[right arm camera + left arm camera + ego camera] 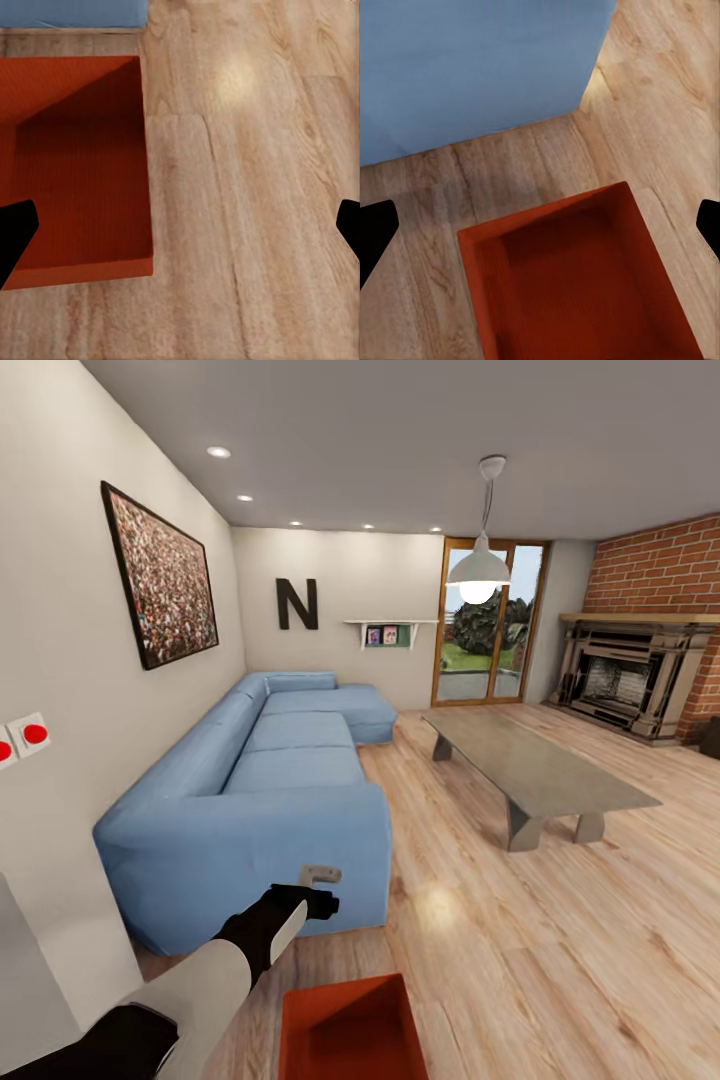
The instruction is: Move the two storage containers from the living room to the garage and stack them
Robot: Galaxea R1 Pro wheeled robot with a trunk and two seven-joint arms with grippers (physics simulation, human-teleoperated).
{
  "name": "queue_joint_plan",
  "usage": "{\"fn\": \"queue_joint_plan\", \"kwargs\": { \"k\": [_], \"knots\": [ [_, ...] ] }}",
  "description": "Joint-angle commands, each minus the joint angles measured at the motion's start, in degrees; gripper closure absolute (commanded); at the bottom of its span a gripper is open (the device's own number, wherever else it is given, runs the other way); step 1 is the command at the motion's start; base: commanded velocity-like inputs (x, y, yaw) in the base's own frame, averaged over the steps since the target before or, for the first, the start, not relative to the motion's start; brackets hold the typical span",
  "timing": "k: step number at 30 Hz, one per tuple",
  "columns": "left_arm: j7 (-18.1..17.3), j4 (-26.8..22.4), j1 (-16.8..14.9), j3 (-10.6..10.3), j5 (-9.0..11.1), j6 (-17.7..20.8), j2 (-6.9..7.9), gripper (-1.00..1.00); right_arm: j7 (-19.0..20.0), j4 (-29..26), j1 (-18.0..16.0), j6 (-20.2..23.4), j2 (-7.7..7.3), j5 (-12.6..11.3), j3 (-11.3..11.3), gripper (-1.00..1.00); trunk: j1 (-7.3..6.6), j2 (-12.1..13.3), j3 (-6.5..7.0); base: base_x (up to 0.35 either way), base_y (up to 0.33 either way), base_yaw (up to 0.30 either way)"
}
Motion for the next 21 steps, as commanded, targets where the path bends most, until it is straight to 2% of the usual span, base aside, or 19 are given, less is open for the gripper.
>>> {"fn": "queue_joint_plan", "kwargs": {
  "k": [1, 11, 21],
  "knots": [
    [0.5, -0.1, 0.0, -0.3, 0.6, 0.2, 0.00, -1.00, -0.4, 0.0, 0.0, -0.1, 0.02, 0.6, 0.0, -1.00, 0.01, 0.0, -0.07, 0.053, -0.038, 0.000],
    [0.5, -0.1, 0.0, -0.2, 0.6, 0.1, 0.00, -1.00, -0.4, 0.0, 0.0, -0.1, 0.02, 0.6, 0.0, -1.00, 0.01, 0.0, -0.15, 0.012, -0.008, 0.000],
    [0.5, -0.1, 0.0, -0.2, 0.6, 0.1, 0.00, -1.00, -0.4, 0.0, 0.0, -0.2, 0.02, 0.6, -0.1, -1.00, 0.01, 0.0, -0.93, 0.000, 0.000, 0.000]
  ]
}}
